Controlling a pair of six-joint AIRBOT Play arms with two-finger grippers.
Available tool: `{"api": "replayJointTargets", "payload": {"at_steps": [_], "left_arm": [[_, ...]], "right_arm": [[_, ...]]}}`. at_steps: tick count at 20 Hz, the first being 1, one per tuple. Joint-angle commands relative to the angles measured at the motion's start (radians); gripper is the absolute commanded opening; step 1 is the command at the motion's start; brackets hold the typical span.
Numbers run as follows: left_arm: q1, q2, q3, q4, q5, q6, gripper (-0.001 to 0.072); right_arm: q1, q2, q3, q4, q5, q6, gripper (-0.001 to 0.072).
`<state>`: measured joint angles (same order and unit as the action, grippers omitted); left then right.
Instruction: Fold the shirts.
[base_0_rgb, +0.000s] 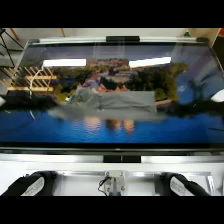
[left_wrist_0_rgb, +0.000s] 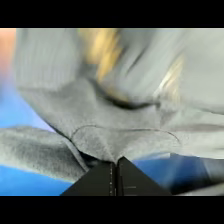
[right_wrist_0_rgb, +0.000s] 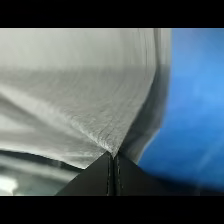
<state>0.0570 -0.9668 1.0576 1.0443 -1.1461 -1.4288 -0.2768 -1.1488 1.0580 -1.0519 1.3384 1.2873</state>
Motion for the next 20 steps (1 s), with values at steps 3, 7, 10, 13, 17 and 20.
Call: {"api": "replayJointTargets", "payload": {"at_steps": [3,7,10,13,17,20], "left_arm": [[0.001,0.096,0.739,0.064,0.050,-0.087,0.0031],[0.001,0.116,1.107,0.063,0.150,-0.169,0.0031],[0.001,0.188,1.057,0.064,0.163,-0.182,0.0031],[0.001,0.215,0.936,0.068,0.119,-0.180,0.0031],[0.001,0.145,0.763,0.176,0.026,-0.180,0.0032],[0.000,0.002,0.663,0.183,0.027,-0.151,0.0032]], "right_arm": [[-0.001,0.249,0.516,0.003,-0.141,0.005,0.0052],[-0.001,0.404,0.731,0.004,-0.328,0.046,0.0052],[-0.001,0.475,0.735,-0.004,-0.318,0.070,0.0052],[-0.001,0.457,0.735,-0.084,-0.187,0.117,0.0052],[-0.001,0.289,0.735,-0.215,0.080,0.126,0.0052],[0.000,0.081,0.735,-0.223,0.101,0.127,0.0052]]}}
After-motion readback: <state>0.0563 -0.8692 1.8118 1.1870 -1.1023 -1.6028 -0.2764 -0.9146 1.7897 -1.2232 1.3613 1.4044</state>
